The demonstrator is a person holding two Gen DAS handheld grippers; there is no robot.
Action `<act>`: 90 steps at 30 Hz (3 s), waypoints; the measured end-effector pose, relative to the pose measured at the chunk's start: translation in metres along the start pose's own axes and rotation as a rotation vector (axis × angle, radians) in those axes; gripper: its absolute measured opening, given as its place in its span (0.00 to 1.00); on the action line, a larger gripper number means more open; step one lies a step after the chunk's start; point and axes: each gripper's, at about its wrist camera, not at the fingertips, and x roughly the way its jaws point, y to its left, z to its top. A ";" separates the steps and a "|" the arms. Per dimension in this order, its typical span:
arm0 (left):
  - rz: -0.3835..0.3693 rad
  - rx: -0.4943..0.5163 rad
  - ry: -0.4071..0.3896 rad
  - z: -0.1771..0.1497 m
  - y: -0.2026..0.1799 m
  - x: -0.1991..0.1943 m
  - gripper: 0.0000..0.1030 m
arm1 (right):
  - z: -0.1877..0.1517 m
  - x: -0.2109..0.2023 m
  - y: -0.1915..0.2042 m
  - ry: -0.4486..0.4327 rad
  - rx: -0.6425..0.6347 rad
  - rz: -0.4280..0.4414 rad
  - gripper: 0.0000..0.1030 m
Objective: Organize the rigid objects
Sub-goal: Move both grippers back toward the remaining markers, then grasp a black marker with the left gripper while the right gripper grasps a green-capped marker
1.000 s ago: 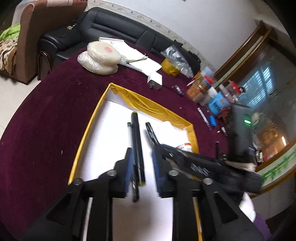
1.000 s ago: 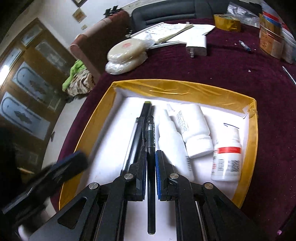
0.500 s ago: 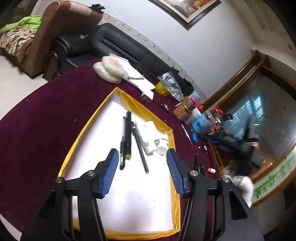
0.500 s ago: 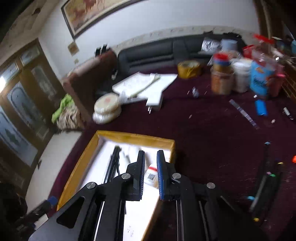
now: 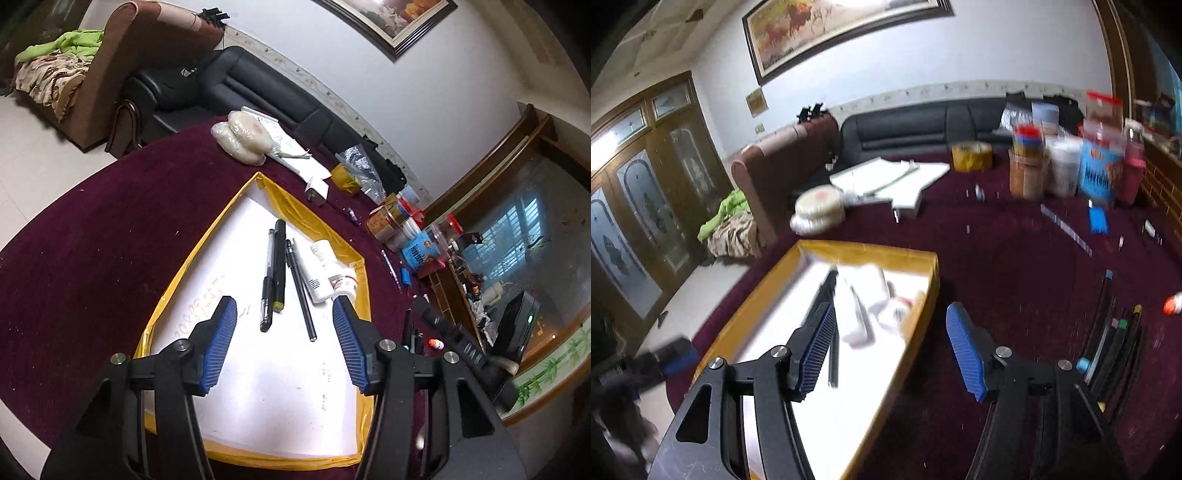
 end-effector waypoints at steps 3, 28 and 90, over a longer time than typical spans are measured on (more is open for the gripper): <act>0.023 0.004 0.012 -0.002 -0.002 0.002 0.51 | -0.016 -0.001 -0.015 0.005 0.025 -0.010 0.56; 0.015 0.536 0.347 -0.118 -0.221 0.156 0.53 | -0.066 -0.090 -0.297 -0.194 0.509 -0.269 0.56; -0.078 0.669 0.418 -0.165 -0.223 0.173 0.12 | -0.077 -0.067 -0.302 -0.057 0.540 -0.259 0.56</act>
